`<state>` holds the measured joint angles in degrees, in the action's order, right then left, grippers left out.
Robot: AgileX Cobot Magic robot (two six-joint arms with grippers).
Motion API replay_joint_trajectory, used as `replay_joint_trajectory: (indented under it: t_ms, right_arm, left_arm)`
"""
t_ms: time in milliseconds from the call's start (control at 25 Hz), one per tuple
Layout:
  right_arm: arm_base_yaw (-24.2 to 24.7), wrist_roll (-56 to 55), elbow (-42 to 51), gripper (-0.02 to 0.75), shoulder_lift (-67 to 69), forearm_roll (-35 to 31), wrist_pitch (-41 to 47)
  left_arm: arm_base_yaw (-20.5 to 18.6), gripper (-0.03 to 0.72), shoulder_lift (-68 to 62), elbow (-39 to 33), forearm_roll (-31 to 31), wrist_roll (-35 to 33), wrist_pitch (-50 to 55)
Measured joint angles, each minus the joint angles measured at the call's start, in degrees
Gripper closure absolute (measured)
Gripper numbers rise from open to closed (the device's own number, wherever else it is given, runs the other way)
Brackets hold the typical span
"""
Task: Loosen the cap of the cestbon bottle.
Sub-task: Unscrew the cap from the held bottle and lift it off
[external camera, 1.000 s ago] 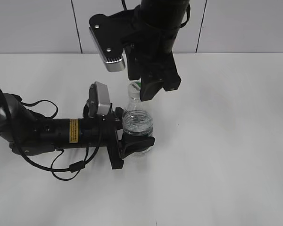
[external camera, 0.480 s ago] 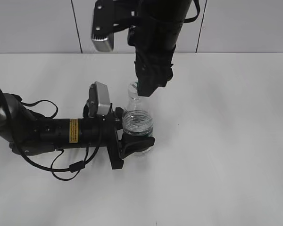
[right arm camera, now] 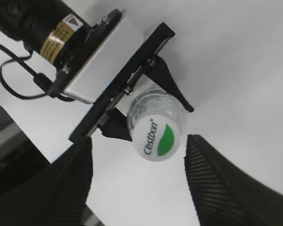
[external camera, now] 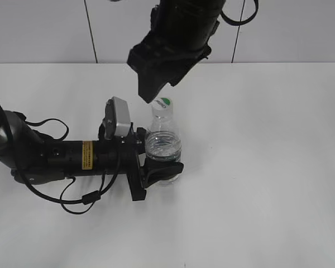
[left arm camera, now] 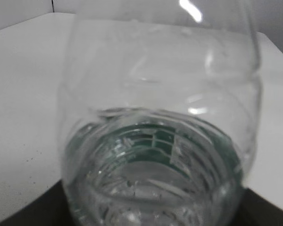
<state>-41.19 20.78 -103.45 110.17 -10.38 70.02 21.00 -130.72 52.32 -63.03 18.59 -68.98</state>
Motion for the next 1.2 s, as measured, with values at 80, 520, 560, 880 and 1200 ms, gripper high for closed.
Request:
replay_joint_trajectory:
  t_ms: [80,520,560,880,1200]
  right_arm:
    - [0.0,-7.8,0.0,0.267,0.0,-0.6,0.0]
    - [0.0,-29.9,0.0,0.267,0.0,2.7,0.1]
    - [0.0,-30.5,0.0,0.267,0.1,2.9,0.1]
    - [0.0,-31.5,0.0,0.267,2.4,3.0,0.1]
    - [0.0,-30.8,0.0,0.267,2.4,3.5,0.1]
  left_arm:
    - [0.0,0.276,0.0,0.0,0.0,0.0,0.0]
    - [0.0,0.276,0.0,0.0,0.0,0.1,0.0]
    - [0.0,0.276,0.0,0.0,0.0,0.1,0.0]
    - [0.0,0.276,0.0,0.0,0.0,0.1,0.0]
    - [0.0,0.276,0.0,0.0,-0.1,0.1,0.0]
